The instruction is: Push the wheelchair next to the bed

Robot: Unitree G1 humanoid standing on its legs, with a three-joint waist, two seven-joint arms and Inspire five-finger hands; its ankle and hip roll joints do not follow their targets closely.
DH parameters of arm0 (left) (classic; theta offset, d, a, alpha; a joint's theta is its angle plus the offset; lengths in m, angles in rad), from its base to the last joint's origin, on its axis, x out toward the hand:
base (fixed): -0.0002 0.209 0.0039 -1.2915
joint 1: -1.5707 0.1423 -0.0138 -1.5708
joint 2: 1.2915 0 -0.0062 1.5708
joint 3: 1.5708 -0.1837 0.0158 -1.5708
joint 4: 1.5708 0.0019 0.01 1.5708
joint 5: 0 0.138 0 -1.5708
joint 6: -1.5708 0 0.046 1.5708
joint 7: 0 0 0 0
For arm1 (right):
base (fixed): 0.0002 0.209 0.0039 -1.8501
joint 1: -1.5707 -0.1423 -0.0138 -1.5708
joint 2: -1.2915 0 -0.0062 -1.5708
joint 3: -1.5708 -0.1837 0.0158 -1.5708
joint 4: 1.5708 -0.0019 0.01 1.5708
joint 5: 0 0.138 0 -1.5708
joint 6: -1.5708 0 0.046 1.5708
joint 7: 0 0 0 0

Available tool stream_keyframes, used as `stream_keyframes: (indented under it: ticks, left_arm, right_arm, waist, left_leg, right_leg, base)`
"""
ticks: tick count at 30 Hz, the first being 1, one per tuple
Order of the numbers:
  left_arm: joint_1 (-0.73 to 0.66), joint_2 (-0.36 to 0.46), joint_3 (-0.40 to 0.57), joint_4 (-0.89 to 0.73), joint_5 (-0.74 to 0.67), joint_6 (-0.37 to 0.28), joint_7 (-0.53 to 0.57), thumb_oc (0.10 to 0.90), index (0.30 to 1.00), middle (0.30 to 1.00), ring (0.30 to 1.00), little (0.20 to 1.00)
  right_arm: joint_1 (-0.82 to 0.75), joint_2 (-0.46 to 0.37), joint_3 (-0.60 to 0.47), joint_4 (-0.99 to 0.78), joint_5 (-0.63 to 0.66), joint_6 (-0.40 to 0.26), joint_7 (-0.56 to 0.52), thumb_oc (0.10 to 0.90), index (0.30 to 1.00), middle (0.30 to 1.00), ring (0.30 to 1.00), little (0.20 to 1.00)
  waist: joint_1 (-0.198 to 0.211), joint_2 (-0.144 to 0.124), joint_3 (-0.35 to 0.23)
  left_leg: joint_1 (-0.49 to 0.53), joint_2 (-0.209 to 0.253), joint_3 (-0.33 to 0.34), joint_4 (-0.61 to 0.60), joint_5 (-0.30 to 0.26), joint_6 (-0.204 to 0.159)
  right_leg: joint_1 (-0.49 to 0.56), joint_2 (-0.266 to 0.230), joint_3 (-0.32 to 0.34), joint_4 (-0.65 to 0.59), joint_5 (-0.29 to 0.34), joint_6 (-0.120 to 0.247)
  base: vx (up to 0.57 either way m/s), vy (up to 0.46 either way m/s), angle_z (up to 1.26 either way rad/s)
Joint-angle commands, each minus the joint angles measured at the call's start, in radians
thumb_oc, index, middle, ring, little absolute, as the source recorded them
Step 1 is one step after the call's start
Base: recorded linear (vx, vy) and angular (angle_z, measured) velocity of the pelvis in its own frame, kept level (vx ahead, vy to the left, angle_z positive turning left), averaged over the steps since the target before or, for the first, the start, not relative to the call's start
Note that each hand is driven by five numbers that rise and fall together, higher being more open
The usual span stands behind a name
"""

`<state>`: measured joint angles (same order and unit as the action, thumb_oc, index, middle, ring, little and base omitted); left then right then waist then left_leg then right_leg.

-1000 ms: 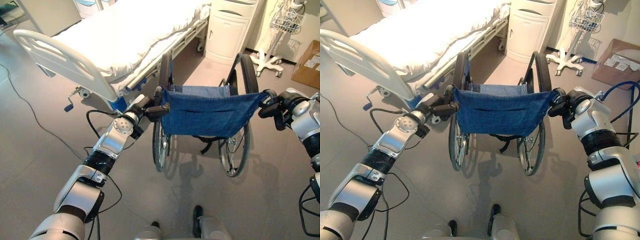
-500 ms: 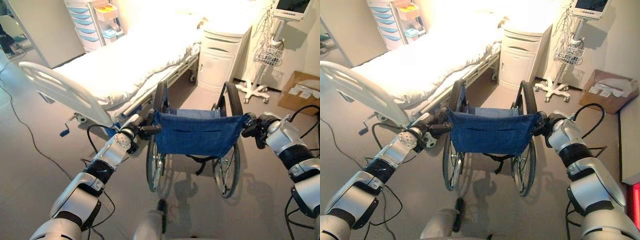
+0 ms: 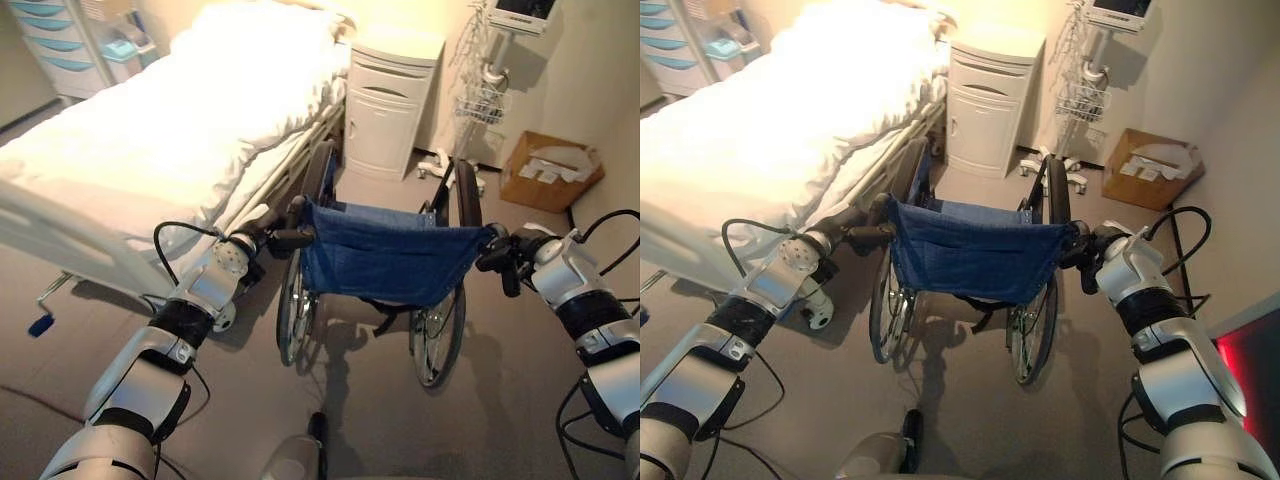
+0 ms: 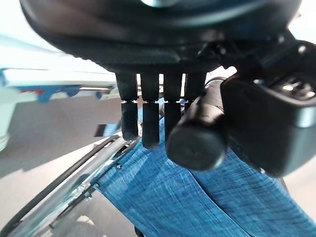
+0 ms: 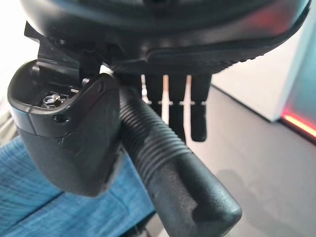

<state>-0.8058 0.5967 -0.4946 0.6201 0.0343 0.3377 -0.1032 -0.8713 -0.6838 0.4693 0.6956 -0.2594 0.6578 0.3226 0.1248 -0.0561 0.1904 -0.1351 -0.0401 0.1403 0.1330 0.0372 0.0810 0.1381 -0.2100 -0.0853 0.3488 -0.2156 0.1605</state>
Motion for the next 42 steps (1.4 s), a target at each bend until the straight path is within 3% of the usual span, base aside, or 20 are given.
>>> stream_keyframes:
  ticks: [1, 6, 7, 8, 11, 16, 18, 23, 24, 25, 26, 27, 28, 29, 30, 31, 33, 35, 38, 42]
  left_arm:
    - [0.059, 0.026, -0.021, 0.043, 0.081, 0.027, 0.036, 0.400, 0.300, 0.300, 0.300, 0.300]
    - [0.090, 0.004, -0.019, 0.021, 0.085, -0.005, 0.064, 0.400, 0.300, 0.300, 0.300, 0.300]
    - [0.121, -0.005, -0.005, 0.001, 0.105, -0.012, 0.064, 0.400, 0.300, 0.300, 0.300, 0.300]
    - [0.136, -0.005, 0.001, -0.013, 0.114, -0.019, 0.067, 0.400, 0.300, 0.300, 0.300, 0.300]
    - [0.163, -0.008, 0.009, -0.042, 0.114, -0.031, 0.069, 0.400, 0.300, 0.300, 0.300, 0.300]
    - [0.161, -0.058, -0.005, -0.027, 0.076, -0.039, 0.077, 0.400, 0.300, 0.300, 0.300, 0.300]
    - [0.168, -0.079, -0.002, -0.030, 0.076, -0.033, 0.071, 0.400, 0.300, 0.300, 0.300, 0.300]
    - [0.183, -0.116, -0.012, -0.037, 0.111, -0.006, 0.043, 0.400, 0.300, 0.300, 0.300, 0.300]
    - [0.185, -0.113, -0.016, -0.042, 0.115, -0.003, 0.038, 0.400, 0.300, 0.300, 0.300, 0.300]
    - [0.190, -0.116, -0.025, -0.033, 0.134, 0.001, 0.040, 0.400, 0.300, 0.300, 0.300, 0.300]
    - [0.186, -0.115, -0.034, -0.023, 0.117, 0.009, 0.054, 0.400, 0.300, 0.300, 0.300, 0.300]
    - [0.185, -0.115, -0.034, -0.023, 0.116, 0.009, 0.055, 0.400, 0.300, 0.300, 0.300, 0.300]
    - [0.177, -0.114, -0.035, -0.013, 0.099, 0.014, 0.066, 0.400, 0.300, 0.300, 0.300, 0.300]
    - [0.164, -0.110, -0.035, 0.001, 0.083, 0.007, 0.079, 0.400, 0.300, 0.300, 0.300, 0.300]
    - [0.155, -0.109, -0.029, 0.008, 0.089, -0.006, 0.077, 0.400, 0.300, 0.300, 0.300, 0.300]
    - [0.154, -0.108, -0.027, 0.008, 0.092, -0.011, 0.077, 0.400, 0.300, 0.300, 0.300, 0.300]
    - [0.167, -0.093, -0.015, -0.010, 0.091, -0.028, 0.081, 0.400, 0.300, 0.300, 0.300, 0.300]
    - [0.203, -0.064, -0.002, -0.066, 0.086, -0.023, 0.074, 0.400, 0.300, 0.300, 0.300, 0.300]
    - [0.236, -0.059, -0.002, -0.077, 0.088, -0.029, 0.066, 0.400, 0.300, 0.300, 0.300, 0.300]
    - [0.234, -0.070, 0.008, -0.040, 0.085, -0.036, 0.049, 0.400, 0.300, 0.300, 0.300, 0.300]
  right_arm:
    - [0.053, 0.024, 0.120, -0.044, 0.010, -0.182, 0.018, 0.400, 0.300, 0.300, 0.300, 0.300]
    - [0.104, 0.020, 0.114, -0.057, 0.020, -0.192, 0.008, 0.400, 0.300, 0.300, 0.300, 0.300]
    - [0.114, 0.019, 0.113, -0.087, 0.014, -0.176, 0.022, 0.400, 0.300, 0.300, 0.300, 0.300]
    - [0.118, 0.016, 0.111, -0.108, 0.010, -0.163, 0.031, 0.400, 0.300, 0.300, 0.300, 0.300]
    - [0.124, -0.005, 0.107, -0.165, 0.017, -0.124, 0.046, 0.400, 0.300, 0.300, 0.300, 0.300]
    - [0.111, -0.047, 0.101, -0.191, 0.007, -0.106, 0.067, 0.400, 0.300, 0.300, 0.300, 0.300]
    - [0.103, -0.066, 0.098, -0.197, -0.018, -0.108, 0.080, 0.400, 0.300, 0.300, 0.300, 0.300]
    - [0.062, -0.090, 0.098, -0.172, -0.015, -0.134, 0.113, 0.400, 0.300, 0.300, 0.300, 0.300]
    - [0.061, -0.091, 0.094, -0.173, -0.016, -0.133, 0.122, 0.400, 0.300, 0.300, 0.300, 0.300]
    - [0.061, -0.084, 0.100, -0.166, -0.018, -0.142, 0.123, 0.400, 0.300, 0.300, 0.300, 0.300]
    - [0.054, -0.085, 0.112, -0.163, -0.015, -0.148, 0.124, 0.400, 0.300, 0.300, 0.300, 0.300]
    - [0.054, -0.086, 0.113, -0.162, -0.014, -0.148, 0.124, 0.400, 0.300, 0.300, 0.300, 0.300]
    - [0.048, -0.084, 0.125, -0.159, -0.009, -0.154, 0.116, 0.400, 0.300, 0.300, 0.300, 0.300]
    - [0.046, -0.081, 0.141, -0.160, 0.011, -0.147, 0.090, 0.400, 0.300, 0.300, 0.300, 0.300]
    - [0.056, -0.078, 0.142, -0.165, 0.016, -0.134, 0.070, 0.400, 0.300, 0.300, 0.300, 0.300]
    - [0.059, -0.076, 0.141, -0.165, 0.014, -0.131, 0.067, 0.400, 0.300, 0.300, 0.300, 0.300]
    - [0.071, -0.064, 0.134, -0.159, 0.001, -0.134, 0.048, 0.400, 0.300, 0.300, 0.300, 0.300]
    - [0.093, -0.037, 0.122, -0.152, -0.015, -0.129, 0.040, 0.400, 0.300, 0.300, 0.300, 0.300]
    - [0.119, -0.014, 0.102, -0.161, -0.051, -0.110, 0.070, 0.400, 0.300, 0.300, 0.300, 0.300]
    - [0.122, -0.002, 0.108, -0.136, -0.046, -0.133, 0.088, 0.400, 0.300, 0.300, 0.300, 0.300]
  waist:
    - [0.021, 0.009, 0.030]
    - [-0.022, 0.008, 0.020]
    - [-0.053, 0.026, 0.035]
    - [-0.068, 0.034, 0.047]
    - [-0.118, 0.017, 0.084]
    - [-0.178, -0.002, 0.088]
    - [-0.189, -0.003, 0.080]
    - [-0.177, -0.023, 0.046]
    - [-0.182, -0.019, 0.040]
    - [-0.199, -0.006, 0.022]
    - [-0.208, -0.006, 0.010]
    - [-0.209, -0.004, 0.012]
    - [-0.204, -0.008, 0.016]
    - [-0.185, -0.031, 0.035]
    - [-0.153, -0.051, 0.076]
    - [-0.146, -0.056, 0.082]
    - [-0.113, -0.046, 0.123]
    - [-0.069, 0.005, 0.152]
    - [-0.028, 0.035, 0.144]
    - [-0.029, 0.019, 0.096]
  left_leg:
    - [-0.061, 0.006, -0.042, 0.005, 0.019, -0.047]
    - [0.016, -0.023, -0.060, -0.008, -0.011, -0.024]
    - [0.092, -0.021, -0.078, -0.034, -0.022, -0.026]
    - [0.129, -0.021, -0.089, -0.049, -0.033, -0.025]
    - [0.217, -0.069, -0.144, -0.070, -0.087, -0.010]
    - [0.298, -0.112, -0.230, -0.059, -0.145, -0.016]
    - [0.320, -0.113, -0.243, -0.052, -0.166, -0.015]
    - [0.345, -0.090, -0.206, 0.021, -0.229, -0.032]
    - [0.356, -0.067, -0.205, 0.051, -0.221, -0.046]
    - [0.395, 0.035, -0.168, 0.122, -0.097, -0.107]
    - [0.396, 0.096, -0.143, 0.203, 0.014, -0.140]
    - [0.396, 0.099, -0.145, 0.206, 0.012, -0.142]
    - [0.362, 0.119, -0.135, 0.295, 0.049, -0.152]
    - [0.241, 0.123, -0.122, 0.451, 0.085, -0.154]
    - [0.035, 0.116, -0.114, 0.563, 0.097, -0.143]
    - [-0.007, 0.104, -0.114, 0.562, 0.102, -0.139]
    - [-0.112, 0.057, -0.111, 0.511, 0.089, -0.123]
    - [-0.139, 0.041, -0.100, 0.226, 0.157, -0.133]
    - [-0.122, 0.003, -0.134, 0.008, 0.214, -0.146]
    - [-0.042, -0.020, -0.108, 0.013, 0.067, -0.100]
  right_leg:
    - [0.105, 0.059, -0.015, 0.035, 0.318, 0.007]
    - [-0.036, 0.105, 0.007, 0.104, 0.351, -0.001]
    - [-0.171, 0.123, -0.018, 0.081, 0.343, -0.014]
    - [-0.236, 0.130, -0.033, 0.070, 0.340, -0.020]
    - [-0.349, 0.141, -0.048, -0.044, 0.397, -0.007]
    - [-0.392, 0.172, -0.051, -0.316, 0.419, 0.004]
    - [-0.376, 0.182, -0.044, -0.324, 0.419, -0.005]
    - [-0.326, 0.147, -0.086, -0.214, 0.397, -0.027]
    - [-0.323, 0.148, -0.082, -0.199, 0.375, -0.037]
    - [-0.309, 0.144, -0.122, -0.191, 0.342, -0.064]
    - [-0.285, 0.149, -0.145, -0.198, 0.314, -0.091]
    - [-0.283, 0.152, -0.147, -0.198, 0.312, -0.092]
    - [-0.256, 0.157, -0.148, -0.204, 0.291, -0.109]
    - [-0.203, 0.155, -0.141, -0.214, 0.263, -0.133]
    - [-0.124, 0.161, -0.116, -0.227, 0.239, -0.151]
    - [-0.112, 0.161, -0.108, -0.231, 0.236, -0.152]
    - [-0.057, 0.184, -0.069, -0.241, 0.218, -0.151]
    - [0.001, 0.246, -0.020, -0.239, 0.188, -0.145]
    - [0.072, 0.271, 0.033, -0.257, 0.159, -0.127]
    - [0.080, 0.209, 0.022, -0.252, 0.146, -0.084]
  base:
    - [0.15, 0.180, -0.14]
    - [0.28, 0.172, 0.25]
    - [0.31, 0.097, 0.22]
    - [0.34, 0.092, 0.07]
    - [0.33, 0.034, 0.29]
    - [0.42, 0.024, 0.89]
    - [0.37, -0.024, 0.63]
    - [0.37, -0.125, 0.42]
    - [0.48, -0.150, 0.30]
    - [0.45, -0.123, 0.44]
    - [0.35, -0.092, 0.55]
    - [0.23, -0.085, 0.58]
    - [0.24, -0.131, 0.33]
    - [0.36, -0.193, 0.01]
    - [0.31, -0.159, -0.22]
    - [0.26, -0.053, -0.34]
    - [0.31, 0.079, -0.38]
    - [0.50, 0.172, -0.78]
    - [0.58, 0.253, -0.58]
    - [0.39, 0.213, -0.48]
